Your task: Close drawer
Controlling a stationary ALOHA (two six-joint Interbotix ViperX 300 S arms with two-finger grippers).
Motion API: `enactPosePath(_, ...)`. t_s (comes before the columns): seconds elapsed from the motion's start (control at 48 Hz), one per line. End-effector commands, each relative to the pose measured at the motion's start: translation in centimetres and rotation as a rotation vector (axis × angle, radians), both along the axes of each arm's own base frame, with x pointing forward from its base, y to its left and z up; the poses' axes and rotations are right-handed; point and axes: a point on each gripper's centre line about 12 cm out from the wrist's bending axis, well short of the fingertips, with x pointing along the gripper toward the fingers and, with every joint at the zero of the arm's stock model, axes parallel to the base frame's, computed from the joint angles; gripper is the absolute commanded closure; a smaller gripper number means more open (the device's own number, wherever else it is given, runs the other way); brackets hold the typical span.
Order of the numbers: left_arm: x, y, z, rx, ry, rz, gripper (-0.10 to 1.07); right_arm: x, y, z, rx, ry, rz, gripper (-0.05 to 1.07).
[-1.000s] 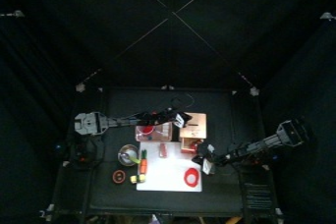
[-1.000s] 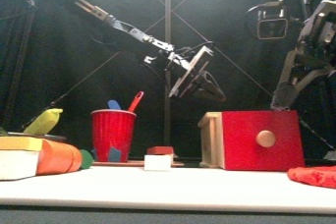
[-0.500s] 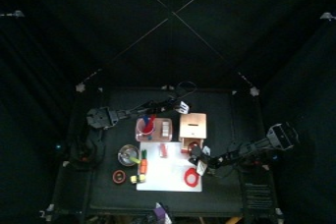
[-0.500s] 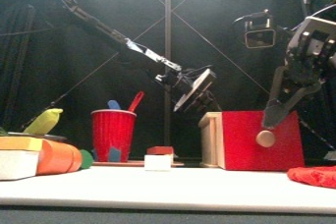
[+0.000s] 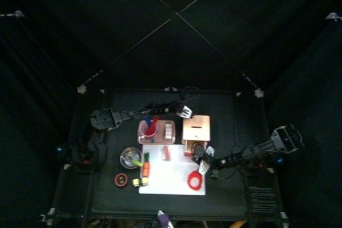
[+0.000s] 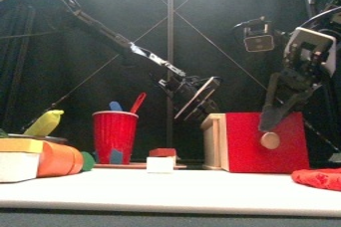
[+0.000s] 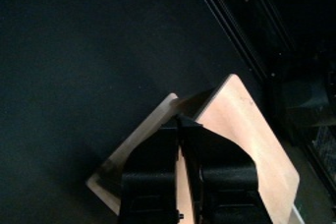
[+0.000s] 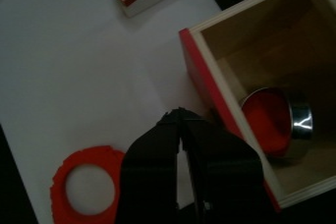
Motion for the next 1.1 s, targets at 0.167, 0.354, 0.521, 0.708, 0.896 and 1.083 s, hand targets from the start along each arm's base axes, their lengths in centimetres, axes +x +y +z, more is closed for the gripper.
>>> enactPosePath(0.167, 0.0, -0.2, 1.1, 0.006, -0.014, -0.008, 0.59, 1.0, -1.5, 1.0, 0.0, -0.031, -0.054, 0.74)
enactPosePath(0.354, -0.1, 0.0, 1.1, 0.009, -0.017, 0.0, 0.59, 1.1, -2.7, 1.1, -0.013, -0.035, -0.083, 0.74)
enactPosePath(0.521, -0.1, 0.1, 1.3, 0.013, -0.02, 0.001, 0.59, 1.2, -4.0, 1.1, -0.036, -0.038, -0.107, 0.74)
enactPosePath(0.708, -0.1, 0.2, 1.4, 0.016, -0.024, 0.003, 0.59, 1.3, -6.0, 1.3, -0.071, -0.042, -0.143, 0.74)
enactPosePath(0.896, -0.1, 0.3, 1.6, 0.018, -0.029, 0.004, 0.59, 1.2, -7.7, 1.4, -0.096, -0.044, -0.172, 0.74)
enactPosePath(1.083, -0.2, 0.5, 1.7, 0.019, -0.03, 0.009, 0.59, 1.2, -9.1, 1.3, -0.118, -0.038, -0.199, 0.74)
